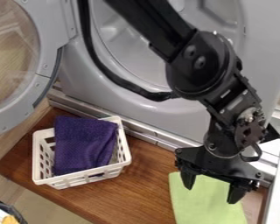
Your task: Removed the purple cloth from basket and placed it on the table
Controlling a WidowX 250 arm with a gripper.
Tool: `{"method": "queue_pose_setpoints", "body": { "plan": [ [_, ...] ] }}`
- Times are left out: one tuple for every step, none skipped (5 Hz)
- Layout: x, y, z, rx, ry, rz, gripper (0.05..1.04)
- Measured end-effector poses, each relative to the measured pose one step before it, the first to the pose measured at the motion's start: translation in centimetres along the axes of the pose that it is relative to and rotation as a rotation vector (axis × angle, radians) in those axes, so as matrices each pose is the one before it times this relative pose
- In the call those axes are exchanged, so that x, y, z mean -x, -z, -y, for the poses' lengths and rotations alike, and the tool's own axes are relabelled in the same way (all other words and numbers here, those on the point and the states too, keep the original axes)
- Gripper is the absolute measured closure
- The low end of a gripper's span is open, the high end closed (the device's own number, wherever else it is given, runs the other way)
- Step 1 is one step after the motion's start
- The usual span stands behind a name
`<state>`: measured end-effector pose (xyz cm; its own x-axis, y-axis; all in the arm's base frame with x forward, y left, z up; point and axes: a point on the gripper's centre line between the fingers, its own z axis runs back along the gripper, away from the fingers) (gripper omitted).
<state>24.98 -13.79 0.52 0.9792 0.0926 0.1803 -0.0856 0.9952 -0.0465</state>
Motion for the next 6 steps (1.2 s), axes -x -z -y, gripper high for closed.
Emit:
{"method": "queue_pose_setpoints", "body": {
  "plan": [
    [0.344, 0.518, -0.136, -0.0081, 0.0024, -0.0172, 0.083],
    [-0.031, 0.496, -2.066, 0.0074, 0.0261, -0.014, 0.083],
    [-0.321, -0.892, -0.272, 0.0093, 0.0317, 0.0094, 0.083],
    [-1.031, -1.356, -2.104, 0.001, -0.0677, 0.0375, 0.083],
    [-0.857, -1.224, -2.457, -0.0112, -0.0658, 0.029, 0.083],
    [-0.987, -1.005, -2.637, 0.0029, -0.0736, 0.008, 0.083]
  ]
}}
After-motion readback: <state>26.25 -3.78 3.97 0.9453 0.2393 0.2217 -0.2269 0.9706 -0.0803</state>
